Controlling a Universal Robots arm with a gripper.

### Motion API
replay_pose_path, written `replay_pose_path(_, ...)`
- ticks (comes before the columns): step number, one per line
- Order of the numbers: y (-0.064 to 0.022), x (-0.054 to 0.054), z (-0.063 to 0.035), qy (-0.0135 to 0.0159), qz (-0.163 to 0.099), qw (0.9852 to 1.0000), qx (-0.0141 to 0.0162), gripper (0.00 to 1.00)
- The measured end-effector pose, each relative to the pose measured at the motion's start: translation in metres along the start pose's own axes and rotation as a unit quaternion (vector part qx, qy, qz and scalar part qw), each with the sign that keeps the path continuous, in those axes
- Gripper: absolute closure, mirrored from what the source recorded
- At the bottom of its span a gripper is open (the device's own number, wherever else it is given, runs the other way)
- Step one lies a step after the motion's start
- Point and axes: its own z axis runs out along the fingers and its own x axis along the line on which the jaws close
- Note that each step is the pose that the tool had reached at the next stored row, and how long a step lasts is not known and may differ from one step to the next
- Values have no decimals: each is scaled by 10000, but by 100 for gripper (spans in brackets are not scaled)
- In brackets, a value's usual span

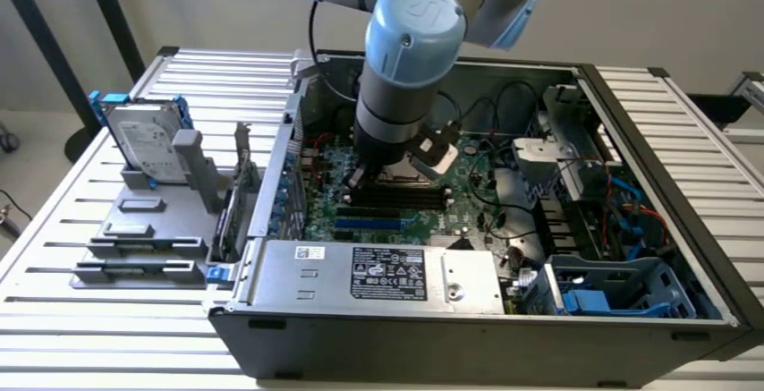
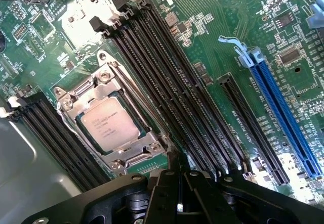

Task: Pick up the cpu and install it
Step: 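Install the first cpu locking lever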

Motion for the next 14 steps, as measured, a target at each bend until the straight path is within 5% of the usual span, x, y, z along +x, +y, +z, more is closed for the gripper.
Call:
replay_pose_path(5, -78, 85, -164, -34, 4, 10000, -22, 89)
replay_pose_path(14, -249, 296, -290, -187, -57, 9998, -96, 89)
